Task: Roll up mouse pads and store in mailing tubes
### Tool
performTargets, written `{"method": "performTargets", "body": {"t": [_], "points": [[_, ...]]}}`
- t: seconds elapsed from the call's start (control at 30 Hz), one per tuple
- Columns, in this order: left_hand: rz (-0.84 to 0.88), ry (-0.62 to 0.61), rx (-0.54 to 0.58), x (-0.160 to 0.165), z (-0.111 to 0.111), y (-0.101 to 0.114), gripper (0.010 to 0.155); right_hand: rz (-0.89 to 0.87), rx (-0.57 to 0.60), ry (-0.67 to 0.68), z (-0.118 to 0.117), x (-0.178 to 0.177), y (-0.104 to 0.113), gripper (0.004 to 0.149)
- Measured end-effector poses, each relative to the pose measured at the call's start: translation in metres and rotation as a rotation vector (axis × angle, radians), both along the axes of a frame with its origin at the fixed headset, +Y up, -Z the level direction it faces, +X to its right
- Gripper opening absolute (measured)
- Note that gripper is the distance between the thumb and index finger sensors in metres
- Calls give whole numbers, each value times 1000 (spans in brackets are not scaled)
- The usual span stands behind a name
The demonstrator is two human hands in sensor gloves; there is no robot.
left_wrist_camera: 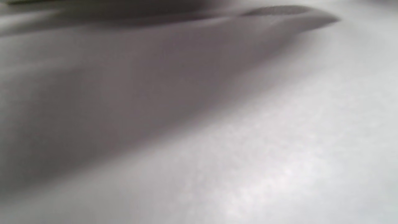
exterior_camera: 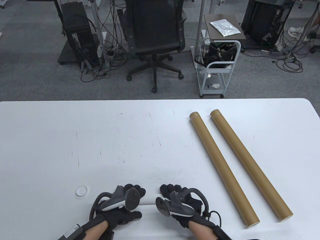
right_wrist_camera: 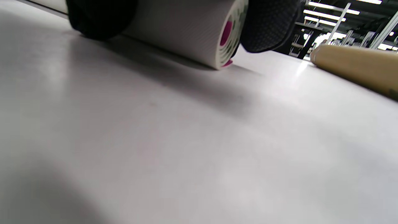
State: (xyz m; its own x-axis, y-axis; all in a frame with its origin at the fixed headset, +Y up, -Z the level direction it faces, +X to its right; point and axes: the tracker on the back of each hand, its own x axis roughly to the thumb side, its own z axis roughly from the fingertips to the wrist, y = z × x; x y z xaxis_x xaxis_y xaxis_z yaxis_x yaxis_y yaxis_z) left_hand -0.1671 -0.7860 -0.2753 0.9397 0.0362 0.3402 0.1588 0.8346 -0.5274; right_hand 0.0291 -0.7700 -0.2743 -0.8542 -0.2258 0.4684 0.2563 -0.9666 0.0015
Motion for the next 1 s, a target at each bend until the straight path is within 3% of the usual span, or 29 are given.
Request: {"method": "performTargets", "body": {"t": [0.1, 0.2, 0.27, 0.33, 0.43, 0.47, 0.57, 0.73, 0.8, 0.87, 0.97, 1.0], "points": [[-67, -26, 70, 4, 6, 1, 81, -39, 49, 45, 2, 2, 5, 67], [-143, -62, 301, 4, 11, 7, 71, -161, -97, 42, 2, 6, 14, 66], [-176, -123, 384, 3, 14, 13, 72, -278, -189, 38, 1, 8, 17, 66], [-150, -85, 477, 0, 17, 17, 67, -340, -241, 52, 2, 7, 21, 66], [-152, -57, 753, -5, 23, 30, 51, -401, -165, 65, 11, 2, 25, 68], [-119, -73, 794, -6, 24, 34, 48, -373, -67, 68, 15, -2, 28, 70], [-19, -49, 736, -9, 25, 42, 46, -85, 382, 148, 31, -13, 34, 69], [108, -42, 582, -17, 20, 47, 48, -33, 544, 209, 39, -16, 31, 74], [137, -25, 444, -20, 14, 45, 49, 74, 646, 271, 43, -20, 28, 73], [142, -41, 334, -22, 11, 39, 49, 81, 573, 286, 43, -24, 26, 65], [119, -60, 360, -21, 12, 33, 47, -65, 291, 199, 34, -23, 20, 56], [107, -63, 365, -20, 12, 34, 47, -80, 275, 194, 32, -22, 18, 55]]}}
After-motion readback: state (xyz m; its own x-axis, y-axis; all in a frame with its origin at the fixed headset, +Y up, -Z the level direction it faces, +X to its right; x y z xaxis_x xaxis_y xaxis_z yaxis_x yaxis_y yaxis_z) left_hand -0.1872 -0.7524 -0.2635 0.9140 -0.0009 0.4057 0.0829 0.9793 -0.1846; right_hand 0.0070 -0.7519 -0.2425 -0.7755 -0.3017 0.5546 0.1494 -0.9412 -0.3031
